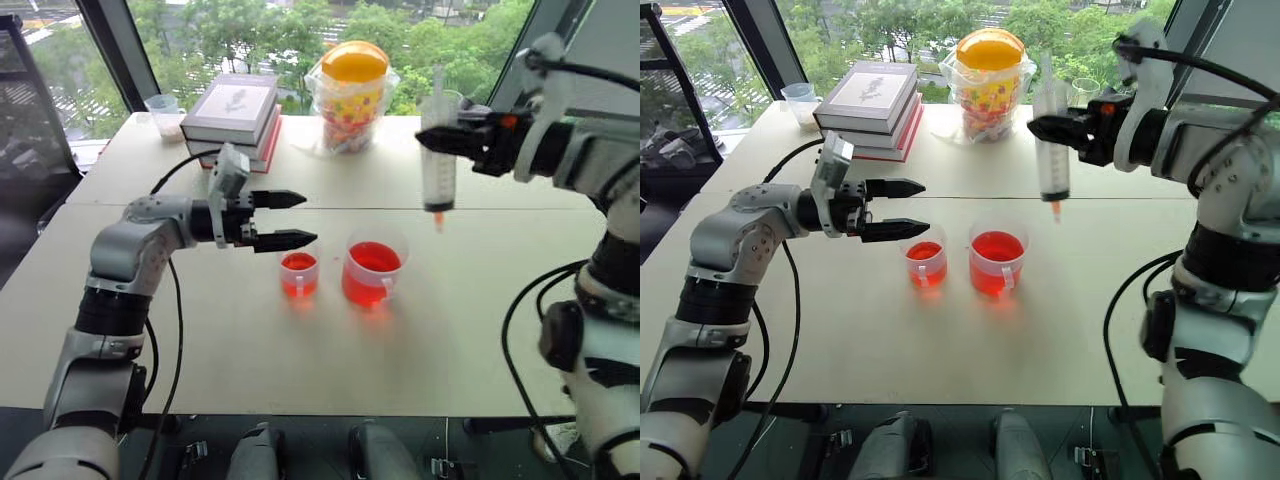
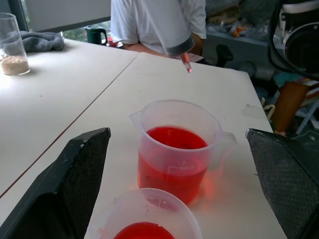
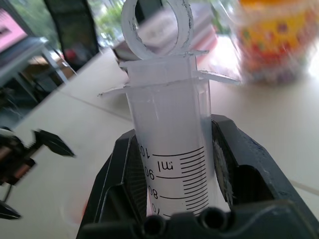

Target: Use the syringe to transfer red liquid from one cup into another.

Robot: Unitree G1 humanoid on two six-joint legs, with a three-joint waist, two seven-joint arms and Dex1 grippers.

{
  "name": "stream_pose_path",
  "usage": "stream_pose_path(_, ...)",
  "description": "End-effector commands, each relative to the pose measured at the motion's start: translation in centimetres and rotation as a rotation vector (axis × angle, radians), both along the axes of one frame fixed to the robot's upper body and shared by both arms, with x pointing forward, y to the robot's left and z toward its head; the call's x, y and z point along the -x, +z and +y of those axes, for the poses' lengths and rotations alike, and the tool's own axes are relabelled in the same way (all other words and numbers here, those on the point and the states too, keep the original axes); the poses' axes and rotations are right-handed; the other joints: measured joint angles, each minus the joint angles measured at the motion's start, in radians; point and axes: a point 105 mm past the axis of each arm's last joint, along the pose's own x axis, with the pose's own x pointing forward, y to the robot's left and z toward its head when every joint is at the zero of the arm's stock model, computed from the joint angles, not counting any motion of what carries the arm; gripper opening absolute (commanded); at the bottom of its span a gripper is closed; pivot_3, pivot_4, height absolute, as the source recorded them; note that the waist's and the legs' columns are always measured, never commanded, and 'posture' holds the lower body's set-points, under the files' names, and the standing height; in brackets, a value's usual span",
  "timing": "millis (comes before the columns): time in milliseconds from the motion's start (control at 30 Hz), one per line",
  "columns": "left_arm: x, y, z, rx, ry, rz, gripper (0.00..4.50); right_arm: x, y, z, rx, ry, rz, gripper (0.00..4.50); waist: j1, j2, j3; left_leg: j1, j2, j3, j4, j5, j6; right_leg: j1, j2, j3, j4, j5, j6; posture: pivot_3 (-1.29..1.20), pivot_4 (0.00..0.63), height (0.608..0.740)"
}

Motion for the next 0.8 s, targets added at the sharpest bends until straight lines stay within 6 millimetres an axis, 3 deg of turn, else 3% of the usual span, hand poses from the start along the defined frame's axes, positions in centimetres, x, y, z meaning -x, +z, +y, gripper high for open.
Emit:
stream_pose_path(33, 0.0, 1.5, -0.6, -0.013, -0.042, -0.064, 4.50, 2.7, 0.9, 1.2, -0.111, 0.071, -0.167, 1.47, 0.002, 0.000, 0.000, 0.000, 0.000, 0.000, 0.000, 0.000, 0.000, 0.000, 0.000, 0.000, 0.000, 0.000, 0.000, 0.00, 0.150, 0.740)
stream_pose_path(333, -0.1, 3.5, -2.0, 0.024, -0.105, -0.090, 4.50, 1.4, -5.1, 1.8, -0.239, -0.088, -0.274, 1.47, -0.002, 0.000, 0.000, 0.000, -0.001, -0.001, 0.001, 0.000, 0.000, 0.001, 0.000, 0.000, 0.000, 0.000, 0.000, 0.00, 0.150, 0.740)
stream_pose_path(600, 0.0, 5.3, -4.9, 0.062, -0.209, -0.136, 4.50, 0.5, -10.4, 2.8, -0.178, -0.163, -0.299, 1.47, -0.006, 0.000, 0.000, 0.001, -0.001, -0.001, 0.001, 0.001, -0.001, 0.001, 0.000, 0.000, 0.000, 0.000, 0.000, 0.00, 0.150, 0.740)
stream_pose_path(800, -0.2, 5.8, -6.6, 0.081, -0.249, -0.154, 4.50, 0.7, -11.2, 3.3, -0.175, -0.173, -0.306, 1.47, -0.005, -0.001, 0.000, 0.001, -0.001, -0.001, 0.001, 0.001, -0.001, 0.001, 0.000, 0.000, 0.000, 0.000, 0.000, 0.00, 0.150, 0.740)
